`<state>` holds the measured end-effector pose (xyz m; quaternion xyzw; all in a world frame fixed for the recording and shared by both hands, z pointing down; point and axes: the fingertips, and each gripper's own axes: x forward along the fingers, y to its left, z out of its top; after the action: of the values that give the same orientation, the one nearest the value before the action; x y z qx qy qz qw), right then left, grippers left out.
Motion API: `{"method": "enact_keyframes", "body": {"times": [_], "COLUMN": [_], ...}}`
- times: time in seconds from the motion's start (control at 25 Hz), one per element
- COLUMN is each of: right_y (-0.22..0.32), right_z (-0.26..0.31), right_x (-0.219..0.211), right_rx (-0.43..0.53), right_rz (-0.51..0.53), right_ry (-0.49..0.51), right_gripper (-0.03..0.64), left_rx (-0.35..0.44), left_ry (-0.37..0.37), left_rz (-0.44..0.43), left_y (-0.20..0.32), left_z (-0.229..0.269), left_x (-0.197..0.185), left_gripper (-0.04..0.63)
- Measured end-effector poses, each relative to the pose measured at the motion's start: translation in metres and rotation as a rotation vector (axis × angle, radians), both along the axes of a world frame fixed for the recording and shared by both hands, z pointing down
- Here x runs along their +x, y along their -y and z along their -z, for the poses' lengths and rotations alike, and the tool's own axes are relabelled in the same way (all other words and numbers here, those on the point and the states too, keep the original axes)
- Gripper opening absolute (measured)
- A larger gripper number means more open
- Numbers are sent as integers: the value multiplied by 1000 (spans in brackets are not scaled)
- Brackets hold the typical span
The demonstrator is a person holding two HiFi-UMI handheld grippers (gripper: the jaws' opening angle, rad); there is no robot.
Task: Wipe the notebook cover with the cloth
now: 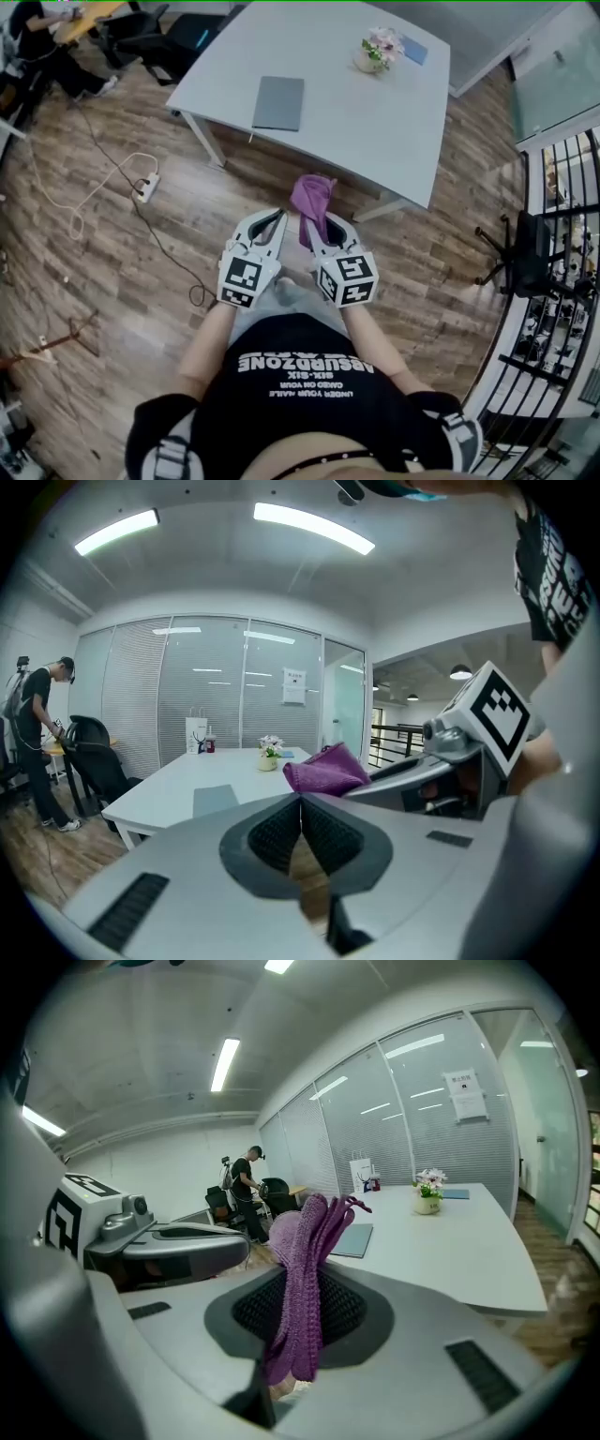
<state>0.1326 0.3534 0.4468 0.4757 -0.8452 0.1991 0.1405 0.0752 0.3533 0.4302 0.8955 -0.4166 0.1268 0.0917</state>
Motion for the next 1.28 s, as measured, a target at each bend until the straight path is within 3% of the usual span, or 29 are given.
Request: {"method": "enact_keyframes", "body": {"times": [0.36, 0.72, 0.96, 1.28], "right_y": [64, 170, 221, 275], "right_z": [-10, -32, -33, -22], "right_x": [-45, -81, -82, -64], "right_rx": [-9, -73, -36, 6], "right_rz": [5, -95, -140, -168], "right_ry": [-23, -31, -142, -209], "right_gripper": [78, 78, 78, 80], "left_rx": [-31, -97, -111, -151], "left_ry": [-28, -28, -23, -14], "left_rz": [9, -56, -79, -114], "left_y": [67, 173, 222, 251], "left_z": [-14, -38, -48, -62], "left_x": [-49, -105, -131, -139], "left_gripper": [17, 17, 17, 17]}}
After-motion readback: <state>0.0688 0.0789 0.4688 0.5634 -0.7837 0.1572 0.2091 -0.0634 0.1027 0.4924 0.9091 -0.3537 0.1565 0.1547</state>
